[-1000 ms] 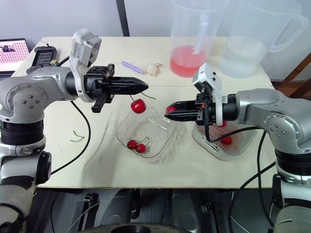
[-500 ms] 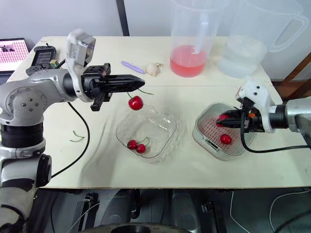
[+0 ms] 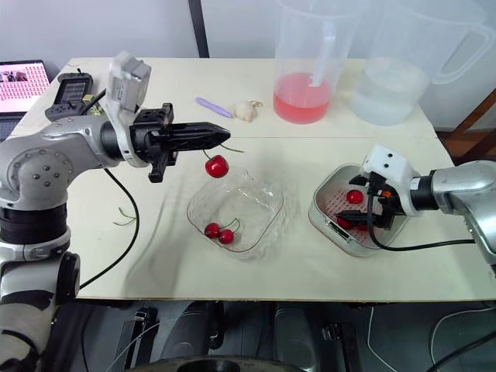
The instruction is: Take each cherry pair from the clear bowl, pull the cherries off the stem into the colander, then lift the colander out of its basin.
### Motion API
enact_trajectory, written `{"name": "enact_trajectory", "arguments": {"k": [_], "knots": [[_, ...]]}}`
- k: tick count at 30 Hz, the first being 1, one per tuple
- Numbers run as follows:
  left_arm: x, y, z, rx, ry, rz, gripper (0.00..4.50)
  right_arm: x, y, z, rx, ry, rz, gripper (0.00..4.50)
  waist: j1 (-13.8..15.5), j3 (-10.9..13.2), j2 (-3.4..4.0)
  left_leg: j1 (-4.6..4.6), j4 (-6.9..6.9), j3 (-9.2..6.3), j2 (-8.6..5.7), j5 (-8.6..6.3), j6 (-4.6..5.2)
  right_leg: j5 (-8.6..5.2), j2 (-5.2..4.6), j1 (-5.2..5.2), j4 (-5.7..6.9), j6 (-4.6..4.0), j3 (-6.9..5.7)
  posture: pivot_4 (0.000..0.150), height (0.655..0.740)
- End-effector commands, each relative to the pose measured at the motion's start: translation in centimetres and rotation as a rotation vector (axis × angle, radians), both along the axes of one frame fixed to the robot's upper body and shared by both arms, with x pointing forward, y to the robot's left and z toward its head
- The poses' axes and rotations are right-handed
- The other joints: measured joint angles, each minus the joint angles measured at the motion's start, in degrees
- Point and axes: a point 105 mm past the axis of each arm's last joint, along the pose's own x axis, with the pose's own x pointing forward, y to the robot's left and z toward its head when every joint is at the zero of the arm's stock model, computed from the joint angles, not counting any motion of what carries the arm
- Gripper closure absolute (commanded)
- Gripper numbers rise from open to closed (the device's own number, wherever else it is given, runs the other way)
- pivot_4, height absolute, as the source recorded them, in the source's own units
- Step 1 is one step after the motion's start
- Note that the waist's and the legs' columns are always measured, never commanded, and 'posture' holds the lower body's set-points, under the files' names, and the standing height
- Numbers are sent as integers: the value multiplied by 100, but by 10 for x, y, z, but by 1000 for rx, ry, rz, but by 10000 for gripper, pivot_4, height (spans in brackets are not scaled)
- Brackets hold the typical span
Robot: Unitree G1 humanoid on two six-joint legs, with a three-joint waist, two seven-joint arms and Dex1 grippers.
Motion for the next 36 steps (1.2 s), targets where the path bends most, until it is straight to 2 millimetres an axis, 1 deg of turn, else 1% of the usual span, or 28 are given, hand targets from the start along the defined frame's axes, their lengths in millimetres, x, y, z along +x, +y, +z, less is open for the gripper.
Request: {"name": "enact_trajectory", "arguments": {"k": [1,2,4,5,6,9,11,13,16,18,22,26,30,33,35,36], "knots": [[-3,3,20,-70,-47,-7,45000,-10,22,56,193,-60,82,227,-13,2,4,0,0,0,0,0,0,0,0,0,0,0,0,1500,7383],[-3,2,20,-72,-44,-10,45000,-15,29,64,241,-54,109,227,-22,3,4,0,0,0,0,0,0,1,0,0,0,-2,1,1500,7383],[-2,-1,20,-71,-43,-20,45000,-23,51,79,352,-61,183,227,-15,1,1,1,-2,-5,2,0,0,4,4,0,3,-6,0,1500,7383],[-2,-2,20,-71,-43,-25,45000,-25,58,84,385,-66,206,227,-15,0,0,2,-3,-8,4,0,0,6,8,1,2,-9,-2,1500,7383],[-2,-4,21,-73,-43,-33,45000,-28,70,88,429,-72,238,227,-12,0,-1,4,-3,-9,5,0,0,11,9,2,3,-17,-3,1500,7383],[-2,-7,23,-80,-42,-49,45000,-29,93,90,475,-94,281,227,-2,0,-2,3,0,-10,4,0,0,12,9,3,2,-19,-3,1500,7383],[-1,-11,22,-80,-32,-65,45000,-24,111,86,472,-121,297,227,-3,0,-2,1,1,-8,2,0,0,12,5,3,1,-18,-2,1500,7383],[0,-13,20,-78,-26,-71,45000,-16,123,85,477,-147,291,227,-1,0,-2,0,1,-7,1,0,0,12,4,3,0,-18,-2,1500,7383],[1,-15,21,-74,-27,-77,45000,-8,134,85,461,-176,284,227,3,1,-1,-1,0,-8,1,0,0,12,5,3,1,-19,-2,1500,7383],[1,-15,22,-69,-31,-79,45000,-7,139,89,465,-183,292,227,-1,1,-1,-6,0,-8,1,0,0,13,5,-1,1,-19,-2,1500,7383],[2,-15,24,-62,-41,-78,45000,-13,151,96,506,-166,348,227,-1,1,-1,-7,-1,-9,1,0,0,13,5,-2,1,-18,-3,1500,7383],[0,-15,25,-59,-44,-78,45000,-15,164,100,570,-148,378,227,-12,1,-1,-6,0,-9,2,0,0,13,5,-2,3,-18,-3,1500,7383],[-2,-16,25,-58,-45,-80,45000,-15,172,97,592,-128,383,227,-11,1,-1,-6,0,-10,2,0,0,13,6,-2,4,-18,-3,1500,7383],[-2,-16,26,-57,-46,-82,45000,-15,178,91,595,-101,386,227,-11,0,-1,-6,0,-10,2,0,0,13,6,-2,3,-18,-3,1500,7383],[-2,-16,26,-55,-50,-82,45000,-13,179,87,587,-90,372,5784,-12,1,-1,-6,0,-10,2,0,0,13,6,-2,4,-18,-3,1500,7383],[-2,-17,26,-54,-51,-83,45000,-12,179,86,585,-86,367,9314,-12,1,-1,-6,0,-10,2,0,0,13,6,-1,4,-18,-3,1500,7383]]}}
